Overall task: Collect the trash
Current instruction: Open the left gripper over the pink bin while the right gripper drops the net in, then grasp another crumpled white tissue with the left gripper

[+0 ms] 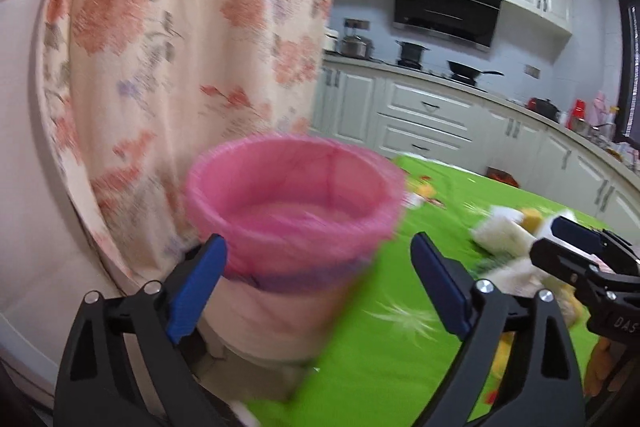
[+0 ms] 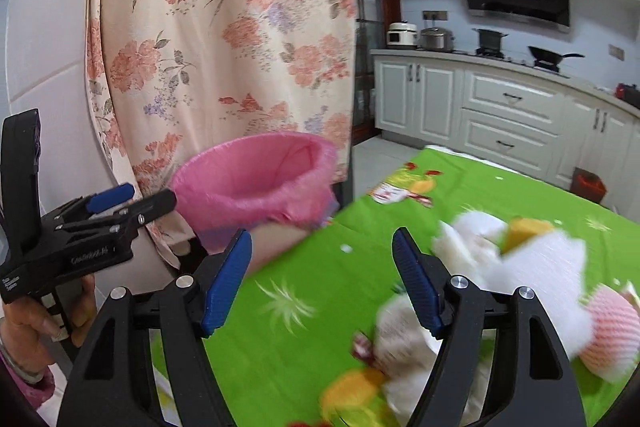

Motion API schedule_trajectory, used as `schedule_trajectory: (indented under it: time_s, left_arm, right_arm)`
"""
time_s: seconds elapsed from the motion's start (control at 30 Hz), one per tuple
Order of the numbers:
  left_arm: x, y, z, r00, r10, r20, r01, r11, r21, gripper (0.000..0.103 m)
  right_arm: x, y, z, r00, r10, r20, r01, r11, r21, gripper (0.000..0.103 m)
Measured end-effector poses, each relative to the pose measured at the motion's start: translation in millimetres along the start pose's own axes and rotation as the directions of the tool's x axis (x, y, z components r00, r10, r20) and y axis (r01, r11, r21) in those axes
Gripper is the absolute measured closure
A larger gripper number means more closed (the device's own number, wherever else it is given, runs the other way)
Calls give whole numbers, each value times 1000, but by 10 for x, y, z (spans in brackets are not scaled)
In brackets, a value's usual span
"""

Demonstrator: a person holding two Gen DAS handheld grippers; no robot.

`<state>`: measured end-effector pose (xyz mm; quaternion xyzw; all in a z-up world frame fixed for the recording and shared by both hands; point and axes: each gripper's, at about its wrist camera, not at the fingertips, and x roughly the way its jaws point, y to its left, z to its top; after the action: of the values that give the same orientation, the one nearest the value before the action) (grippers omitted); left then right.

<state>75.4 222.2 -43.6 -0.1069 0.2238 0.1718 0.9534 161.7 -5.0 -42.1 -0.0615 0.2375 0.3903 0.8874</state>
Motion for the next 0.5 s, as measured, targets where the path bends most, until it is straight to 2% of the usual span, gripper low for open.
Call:
schedule_trajectory:
  time_s: [0.1,0.2,0.33,0.5]
  left_arm:
    - [-21,-329,-174,997,-74,-30,75,997,20,11]
    - [-16,-722,-362,994,-100,-53,104,990,95,11]
    - [27,-1047,-522,985,-146,-91,157,980,122,11]
    - [84,-1417,-699,972,-186,-143,211,959,187,11]
  right_arm:
    - [-236,-156,-170,999,-40,19,39,999,21,30]
    - [-453,-368,-369,994,-112,12,111,993,46,30]
    - [-675,-643,-545,990,-144,5,142,985,93,30]
    - [-861,-1019,-727,974,-227,-22,228,959,171,30]
